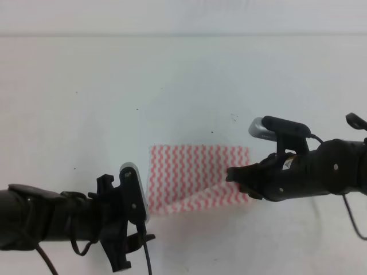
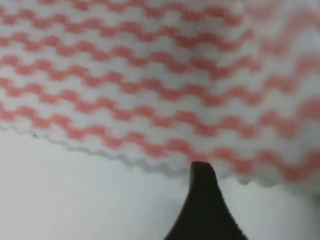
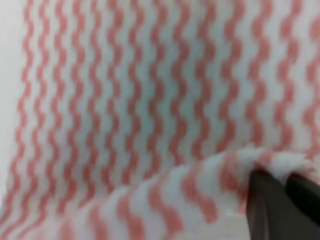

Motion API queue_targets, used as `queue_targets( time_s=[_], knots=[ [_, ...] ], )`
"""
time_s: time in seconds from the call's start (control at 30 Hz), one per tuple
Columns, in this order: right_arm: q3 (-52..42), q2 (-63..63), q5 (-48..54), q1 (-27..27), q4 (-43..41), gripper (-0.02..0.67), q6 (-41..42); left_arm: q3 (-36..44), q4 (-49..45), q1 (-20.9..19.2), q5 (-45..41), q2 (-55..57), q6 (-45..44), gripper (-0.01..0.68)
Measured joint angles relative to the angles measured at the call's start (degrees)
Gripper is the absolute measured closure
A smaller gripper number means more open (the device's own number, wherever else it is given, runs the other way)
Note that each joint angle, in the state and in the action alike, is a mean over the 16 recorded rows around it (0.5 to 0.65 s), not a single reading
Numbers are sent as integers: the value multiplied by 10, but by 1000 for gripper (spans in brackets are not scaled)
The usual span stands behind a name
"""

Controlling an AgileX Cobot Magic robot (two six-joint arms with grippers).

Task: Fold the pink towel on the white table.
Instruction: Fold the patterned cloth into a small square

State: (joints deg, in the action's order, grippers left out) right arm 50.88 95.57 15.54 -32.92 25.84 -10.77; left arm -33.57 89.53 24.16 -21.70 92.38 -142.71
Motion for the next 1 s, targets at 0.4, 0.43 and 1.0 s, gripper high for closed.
queue_targets(
  time_s=[0.4,0.43,1.0],
  knots=[
    [0,0,-1,6,1,665,5,-6,33,0,0,26,-21,238],
    [0,0,-1,6,1,665,5,-7,36,0,0,27,-21,238],
    [0,-1,0,6,1,664,12,-10,54,0,21,24,-23,277]
  ],
)
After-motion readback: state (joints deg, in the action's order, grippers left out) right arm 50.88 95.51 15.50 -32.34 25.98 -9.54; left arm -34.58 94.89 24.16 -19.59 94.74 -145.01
